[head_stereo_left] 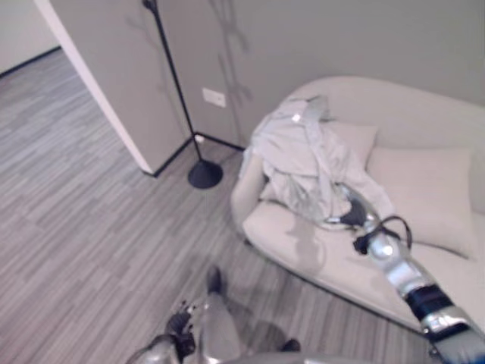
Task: Hang the clothes on the sofa on the clothes rack.
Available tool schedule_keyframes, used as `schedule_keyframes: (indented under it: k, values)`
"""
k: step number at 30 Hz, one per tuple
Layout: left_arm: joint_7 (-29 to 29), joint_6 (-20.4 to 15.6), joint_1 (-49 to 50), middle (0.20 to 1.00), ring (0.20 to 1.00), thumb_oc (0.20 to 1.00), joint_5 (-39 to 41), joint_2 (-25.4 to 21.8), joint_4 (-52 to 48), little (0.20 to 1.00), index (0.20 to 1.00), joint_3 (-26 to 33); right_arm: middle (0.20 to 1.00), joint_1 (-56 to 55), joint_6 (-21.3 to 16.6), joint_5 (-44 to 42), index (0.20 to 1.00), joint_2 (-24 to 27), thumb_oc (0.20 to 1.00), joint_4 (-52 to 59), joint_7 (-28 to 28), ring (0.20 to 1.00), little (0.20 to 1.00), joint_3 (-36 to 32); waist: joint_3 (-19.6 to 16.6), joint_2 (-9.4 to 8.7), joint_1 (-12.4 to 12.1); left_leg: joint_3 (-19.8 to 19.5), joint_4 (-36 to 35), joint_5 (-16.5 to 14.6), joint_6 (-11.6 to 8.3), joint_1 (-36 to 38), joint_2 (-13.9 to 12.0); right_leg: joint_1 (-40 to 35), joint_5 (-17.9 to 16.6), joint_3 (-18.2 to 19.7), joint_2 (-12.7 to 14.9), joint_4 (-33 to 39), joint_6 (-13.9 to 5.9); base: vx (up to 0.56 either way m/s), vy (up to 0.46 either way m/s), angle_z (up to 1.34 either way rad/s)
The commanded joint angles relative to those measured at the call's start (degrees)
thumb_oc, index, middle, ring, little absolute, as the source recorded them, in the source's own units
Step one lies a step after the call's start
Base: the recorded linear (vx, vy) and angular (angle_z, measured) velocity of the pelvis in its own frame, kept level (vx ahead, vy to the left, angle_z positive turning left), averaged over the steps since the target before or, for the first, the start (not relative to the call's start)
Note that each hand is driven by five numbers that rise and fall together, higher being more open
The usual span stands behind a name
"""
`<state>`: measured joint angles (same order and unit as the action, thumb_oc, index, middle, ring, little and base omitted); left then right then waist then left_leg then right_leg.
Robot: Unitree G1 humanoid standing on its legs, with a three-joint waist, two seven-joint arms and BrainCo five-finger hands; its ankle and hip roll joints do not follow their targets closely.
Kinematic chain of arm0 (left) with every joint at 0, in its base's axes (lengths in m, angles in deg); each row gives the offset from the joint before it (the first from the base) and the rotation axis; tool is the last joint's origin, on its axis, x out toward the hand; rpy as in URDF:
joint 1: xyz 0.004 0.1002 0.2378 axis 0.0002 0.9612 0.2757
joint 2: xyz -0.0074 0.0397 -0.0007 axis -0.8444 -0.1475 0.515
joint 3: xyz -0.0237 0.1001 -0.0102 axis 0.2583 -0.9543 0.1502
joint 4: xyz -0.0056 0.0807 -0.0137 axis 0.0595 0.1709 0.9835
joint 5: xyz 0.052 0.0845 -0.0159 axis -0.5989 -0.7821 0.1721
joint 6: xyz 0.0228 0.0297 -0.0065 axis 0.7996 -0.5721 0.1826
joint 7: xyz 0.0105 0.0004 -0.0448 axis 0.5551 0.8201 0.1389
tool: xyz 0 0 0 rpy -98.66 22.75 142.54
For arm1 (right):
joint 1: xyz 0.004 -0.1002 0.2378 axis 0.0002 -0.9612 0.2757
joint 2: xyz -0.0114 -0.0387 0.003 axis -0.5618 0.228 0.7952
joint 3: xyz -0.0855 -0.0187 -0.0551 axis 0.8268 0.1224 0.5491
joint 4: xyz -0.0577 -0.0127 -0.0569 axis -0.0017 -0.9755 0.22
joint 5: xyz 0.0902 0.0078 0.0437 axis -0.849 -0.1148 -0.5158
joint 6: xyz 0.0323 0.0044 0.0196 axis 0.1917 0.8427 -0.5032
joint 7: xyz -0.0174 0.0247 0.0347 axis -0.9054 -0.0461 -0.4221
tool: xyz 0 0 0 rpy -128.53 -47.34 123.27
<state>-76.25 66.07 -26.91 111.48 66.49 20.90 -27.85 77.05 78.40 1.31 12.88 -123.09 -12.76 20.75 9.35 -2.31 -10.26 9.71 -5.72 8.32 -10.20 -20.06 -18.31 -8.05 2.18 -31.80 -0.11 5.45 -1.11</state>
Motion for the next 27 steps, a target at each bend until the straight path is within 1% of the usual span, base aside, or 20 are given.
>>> schedule_keyframes:
  k: [1,3,4,5,6,8,11,12,13,14,17,18,19,20,22,23,24,26,27]
  values:
    - [-1.16,-1.45,-3.73,1.0,1.0,1.0,2.89,0.46,0.59,1.0,1.0,-2.93,1.0,4.81,-0.64,-2.29,1.0,1.83,1.0,1.43,-2.69,1.0,1.0,-0.93,-1.07,0.84,-1.98,-1.44,1.19,3.41,0.22,4.99,0.28,-2.73,2.47,4.87,6.12,-0.74,-4.04,0.32,0.251,-0.28]
    - [-1.56,-1.4,-4.53,1.0,1.0,1.0,2.63,0.66,2.32,1.0,1.0,-3.32,1.0,7.13,-0.15,-2.13,1.0,0.83,1.0,-0.1,-2.79,1.0,1.0,0.85,-1.32,0.92,-3.1,-1.33,1.64,4.81,-0.2,4.65,-0.6,-4.17,3.62,5.64,6.01,-1.29,-4.15,0.28,0.259,-0.44]
    - [-1.27,-1.25,-4.46,1.0,1.0,1.0,3.21,1.06,3.1,1.0,1.0,-3.21,1.0,7.94,-0.02,-2.18,1.0,0.19,1.0,-0.5,-2.19,1.0,1.0,1.59,-1.48,1.37,-3.59,-0.9,2.54,5.37,1.12,4.9,-0.53,-4.48,3.2,6.24,6.24,-2.07,-4.43,0.3,0.331,-0.51]
    - [-1.24,-1.0,-4.61,1.0,1.0,1.0,2.75,0.96,4.22,1.0,1.0,-3.34,1.0,8.08,-0.12,-2.17,1.0,-0.48,1.0,-0.87,-2.17,1.0,1.0,2.05,-1.77,1.04,-3.75,-1.2,3.37,5.65,1.01,5.18,-0.27,-4.91,3.46,6.66,6.66,-2.62,-4.58,0.28,0.354,-0.32]
    - [-1.57,-0.96,-4.62,1.0,1.0,1.0,2.0,0.5,4.92,1.0,1.0,-3.55,1.0,7.51,0.05,-2.13,1.0,-1.26,1.0,-1.42,-2.22,1.0,1.0,2.01,-2.1,0.48,-3.85,-1.32,4.65,5.4,1.31,4.94,0.28,-5.38,3.35,6.73,7.48,-3.24,-4.77,0.33,0.327,-0.78]
    - [-2.06,-1.19,-4.94,1.0,1.0,1.0,0.11,-0.64,4.88,1.0,1.0,-4.14,1.0,8.24,0.26,-1.85,1.0,-2.58,1.0,-3.3,-3.21,1.0,1.0,2.24,-2.66,-0.85,-4.31,0.2,7.2,4.21,2.07,4.51,1.7,-4.86,2.88,6.66,9.59,-4.75,-5.48,0.29,0.311,-0.67]
    - [-2.7,-1.49,-5.94,1.0,1.0,1.0,-3.27,-2.84,5.17,1.0,1.0,-5.02,1.0,10.61,1.13,0.19,1.0,-3.81,1.0,-5.2,-5.64,1.0,1.0,2.59,-2.91,-2.58,-5.05,1.63,8.4,2.18,3.84,3.79,4.16,-2.68,1.65,6.87,12.2,-6.87,-6.47,0.2,0.28,0.13]
    - [-2.94,-1.59,-6.37,1.0,1.0,1.0,-4.86,-3.39,5.62,1.0,1.0,-5.46,1.0,11.22,1.48,1.05,1.0,-4.1,1.0,-6.05,-7.37,1.0,1.0,2.17,-2.8,-3.1,-5.23,1.84,9.14,1.31,4.55,3.15,5.04,-1.94,1.18,6.78,12.97,-7.59,-6.74,0.14,0.227,-0.03]
    - [-3.23,-1.68,-6.63,1.0,1.0,1.0,-5.71,-3.68,5.91,1.0,1.0,-5.8,1.0,11.63,1.75,1.46,1.0,-4.35,1.0,-6.49,-8.21,1.0,1.0,1.86,-2.68,-3.36,-5.3,1.79,9.92,0.68,5.04,2.59,5.77,-1.32,1.0,6.77,13.49,-8.35,-6.83,0.17,0.183,-0.1]
    - [-3.46,-1.53,-7.17,1.0,1.0,1.0,-6.96,-4.09,7.12,1.0,1.0,-6.3,1.0,11.89,1.85,1.12,1.0,-4.57,1.0,-6.63,-9.53,1.0,1.0,1.06,-2.41,-3.8,-5.18,1.39,10.34,-0.79,4.76,2.57,6.44,-1.0,0.96,6.94,13.77,-9.25,-7.24,0.16,0.16,0.0]
    - [-4.01,-1.47,-8.39,1.0,1.0,1.0,-8.65,-4.7,9.82,1.0,1.0,-6.61,1.0,12.41,2.84,1.78,1.0,-4.24,1.0,-6.85,-11.85,1.0,1.0,-0.41,-1.74,-4.43,-4.92,1.22,11.95,-2.54,5.9,0.92,8.49,0.53,-1.85,6.1,14.94,-10.83,-8.31,0.11,0.152,0.17]
    - [-4.25,-1.78,-8.79,1.0,1.0,1.0,-9.5,-4.89,9.98,1.0,1.0,-6.77,1.0,12.63,3.5,3.59,1.0,-3.29,1.0,-7.51,-13.2,1.0,1.0,-0.76,-1.18,-4.4,-4.95,0.98,12.13,-3.07,6.45,0.14,9.49,1.22,-2.89,5.78,15.2,-11.38,-8.65,0.06,0.125,0.27]
    - [-4.26,-1.79,-8.83,1.0,1.0,1.0,-9.52,-4.87,10.0,1.0,1.0,-6.78,1.0,12.67,3.48,3.62,1.0,-3.3,1.0,-7.57,-13.24,1.0,1.0,-0.76,-1.21,-4.41,-4.91,0.95,12.19,-3.1,6.48,0.05,9.53,1.27,-2.9,5.75,15.23,-11.4,-8.68,0.05,0.106,0.3]
    - [-4.45,-2.02,-8.84,1.0,1.0,1.0,-10.05,-5.02,9.89,1.0,1.0,-6.94,1.0,12.99,3.61,4.05,1.0,-2.78,1.0,-8.2,-14.07,1.0,1.0,-1.09,-0.89,-4.38,-5.05,0.62,12.22,-3.33,6.76,-0.45,10.11,1.55,-3.22,5.44,15.32,-11.49,-8.83,0.02,0.06,0.26]
    - [-4.64,-2.43,-9.34,1.0,1.0,1.0,-10.52,-5.13,10.09,1.0,1.0,-7.51,1.0,14.09,3.36,2.56,1.0,-2.61,1.0,-9.63,-14.78,1.0,1.0,-1.57,0.02,-4.19,-5.42,0.17,12.75,-3.6,7.03,-1.71,11.02,2.24,-3.51,4.97,15.36,-11.54,-8.95,0.0,0.074,0.19]
    - [-4.45,-2.74,-9.75,1.0,1.0,1.0,-10.87,-5.13,10.1,1.0,1.0,-8.11,1.0,15.02,3.19,2.8,1.0,-2.1,1.0,-10.98,-14.05,1.0,1.0,-0.08,0.98,-3.9,-5.93,-0.14,13.26,-3.57,7.07,-2.98,11.48,2.67,-3.2,4.32,15.27,-11.29,-8.91,-0.02,0.043,0.18]
    - [-4.45,-2.76,-9.79,1.0,1.0,1.0,-10.88,-5.1,10.11,1.0,1.0,-8.09,1.0,15.13,3.13,2.77,1.0,-2.1,1.0,-11.11,-14.08,1.0,1.0,-0.03,0.98,-3.87,-5.87,-0.2,13.33,-3.59,7.06,-3.07,11.48,2.69,-3.18,4.27,15.25,-11.3,-8.9,-0.02,0.028,0.2]
    - [-4.64,-3.21,-10.11,1.0,1.0,1.0,-11.35,-5.0,10.29,1.0,1.0,-8.87,1.0,16.33,3.11,3.84,1.0,-2.04,1.0,-14.28,-13.4,1.0,1.0,2.29,2.28,-3.37,-6.62,-0.72,14.04,-3.54,6.98,-4.57,11.87,3.09,-2.96,3.48,15.17,-10.97,-8.82,-0.05,0.019,0.1]
    - [-4.78,-3.81,-10.63,1.0,1.0,1.0,-11.17,-5.04,9.45,1.0,1.0,-10.11,1.0,18.94,2.89,4.04,1.0,-2.53,1.0,-19.21,-12.63,1.0,1.0,5.34,3.79,-2.7,-7.54,-1.5,14.73,-3.23,6.75,-6.47,12.1,4.05,-2.35,2.86,14.97,-10.77,-8.66,-0.06,0.016,0.02]
